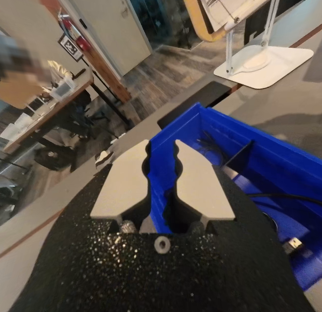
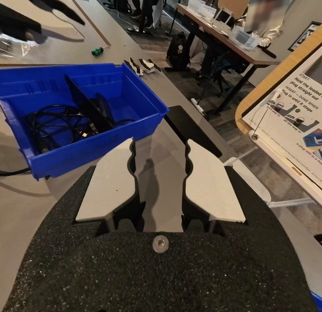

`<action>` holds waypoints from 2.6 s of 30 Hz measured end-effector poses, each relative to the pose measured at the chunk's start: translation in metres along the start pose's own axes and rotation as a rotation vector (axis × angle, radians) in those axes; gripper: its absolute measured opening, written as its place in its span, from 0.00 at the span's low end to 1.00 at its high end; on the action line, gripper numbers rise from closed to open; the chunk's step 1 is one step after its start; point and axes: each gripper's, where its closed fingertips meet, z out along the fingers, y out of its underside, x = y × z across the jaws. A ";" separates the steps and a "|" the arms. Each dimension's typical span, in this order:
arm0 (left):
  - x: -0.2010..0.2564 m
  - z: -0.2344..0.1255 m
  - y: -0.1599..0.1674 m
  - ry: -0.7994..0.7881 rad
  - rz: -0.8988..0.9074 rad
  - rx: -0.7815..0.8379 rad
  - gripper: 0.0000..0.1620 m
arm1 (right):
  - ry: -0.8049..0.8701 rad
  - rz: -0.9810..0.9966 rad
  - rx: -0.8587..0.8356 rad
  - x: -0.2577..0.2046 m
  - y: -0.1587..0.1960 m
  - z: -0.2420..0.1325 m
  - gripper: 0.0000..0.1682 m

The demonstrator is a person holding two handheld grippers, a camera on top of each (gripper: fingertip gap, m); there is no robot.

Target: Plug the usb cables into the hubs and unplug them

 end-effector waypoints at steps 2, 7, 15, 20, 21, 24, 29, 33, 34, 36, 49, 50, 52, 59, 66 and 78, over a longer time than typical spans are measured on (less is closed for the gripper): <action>0.009 0.004 0.000 0.040 0.004 -0.003 0.17 | -0.004 0.008 0.022 0.001 -0.003 -0.004 0.32; 0.020 0.020 0.013 0.047 0.077 -0.095 0.21 | 0.026 0.014 0.064 0.015 -0.006 -0.028 0.31; 0.033 0.068 0.043 0.195 0.283 -0.446 0.29 | 0.147 0.132 0.142 0.063 0.008 -0.070 0.30; 0.055 0.101 0.077 0.401 0.234 -0.698 0.27 | 0.161 0.157 0.202 0.071 0.006 -0.087 0.28; 0.064 0.104 0.085 0.462 0.197 -0.753 0.27 | 0.178 0.156 0.194 0.074 0.009 -0.090 0.27; 0.081 0.110 0.103 0.572 0.119 -0.890 0.22 | 0.264 0.170 0.141 0.092 0.028 -0.102 0.27; 0.090 0.114 0.116 0.608 0.117 -0.984 0.23 | 0.304 0.282 0.037 0.111 0.072 -0.125 0.24; 0.094 0.110 0.107 0.623 0.071 -0.924 0.25 | 0.470 0.358 -0.178 0.132 0.122 -0.158 0.31; 0.092 0.108 0.105 0.619 0.072 -0.907 0.25 | 0.541 0.372 -0.206 0.140 0.130 -0.174 0.33; 0.085 0.103 0.105 0.603 0.090 -0.882 0.25 | 0.648 0.440 -0.218 0.151 0.145 -0.209 0.34; 0.049 0.098 0.065 0.346 0.239 -0.584 0.26 | 0.636 1.186 -0.656 0.131 0.280 -0.244 0.58; 0.050 0.095 0.065 0.344 0.263 -0.579 0.26 | 0.639 1.205 -0.718 0.128 0.286 -0.243 0.55; 0.051 0.091 0.062 0.333 0.286 -0.565 0.26 | 0.629 1.204 -0.803 0.127 0.295 -0.238 0.46; 0.045 0.075 0.060 0.345 0.239 -0.523 0.26 | 0.531 0.904 -1.037 0.162 0.313 -0.258 0.14; 0.039 0.068 0.069 0.352 0.202 -0.525 0.26 | 0.413 0.626 -1.186 0.249 0.363 -0.308 0.13; 0.061 0.103 0.091 0.427 0.123 -0.646 0.24 | 0.708 0.450 -0.602 0.291 0.215 -0.289 0.40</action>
